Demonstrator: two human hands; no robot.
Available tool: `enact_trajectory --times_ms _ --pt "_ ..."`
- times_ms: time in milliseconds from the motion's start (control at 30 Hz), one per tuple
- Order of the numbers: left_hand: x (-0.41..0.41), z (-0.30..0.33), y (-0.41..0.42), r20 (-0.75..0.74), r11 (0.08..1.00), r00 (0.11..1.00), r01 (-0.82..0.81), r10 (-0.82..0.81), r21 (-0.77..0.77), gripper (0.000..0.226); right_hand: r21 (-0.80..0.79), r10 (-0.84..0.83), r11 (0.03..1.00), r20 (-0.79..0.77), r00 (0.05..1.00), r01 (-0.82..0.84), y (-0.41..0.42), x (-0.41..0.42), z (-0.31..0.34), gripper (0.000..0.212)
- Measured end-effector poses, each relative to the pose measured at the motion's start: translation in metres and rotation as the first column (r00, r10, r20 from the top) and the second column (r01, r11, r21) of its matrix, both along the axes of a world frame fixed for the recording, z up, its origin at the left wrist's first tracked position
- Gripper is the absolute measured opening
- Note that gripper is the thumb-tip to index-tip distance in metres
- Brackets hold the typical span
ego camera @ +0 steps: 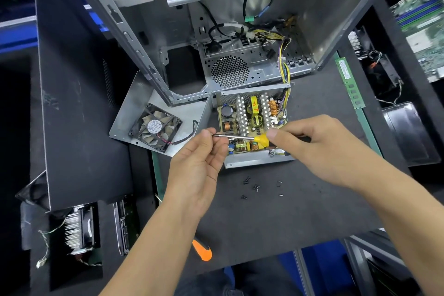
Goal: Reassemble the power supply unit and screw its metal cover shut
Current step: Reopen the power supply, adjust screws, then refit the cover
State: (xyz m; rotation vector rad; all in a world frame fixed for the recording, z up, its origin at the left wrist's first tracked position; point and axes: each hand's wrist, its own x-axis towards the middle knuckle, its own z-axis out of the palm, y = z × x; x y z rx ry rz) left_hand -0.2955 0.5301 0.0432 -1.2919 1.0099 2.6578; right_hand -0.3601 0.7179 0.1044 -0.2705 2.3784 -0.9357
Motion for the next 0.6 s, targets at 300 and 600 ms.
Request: enact_trajectory --times_ms 300,600 --pt "-0.0016 -0.0007 0.0028 0.003 0.999 1.000 -0.030 0.030 -0.019 0.019 -0.028 -0.085 0.996 0.118 0.989 0.089 -0.0034 0.0012 -0.0002 0.062" --pt "0.0012 -0.0042 0.0019 -0.024 0.993 0.999 0.030 -0.033 -0.115 0.016 -0.147 -0.183 0.954 0.403 0.897 0.261 -0.0009 0.0020 -0.0048 0.054"
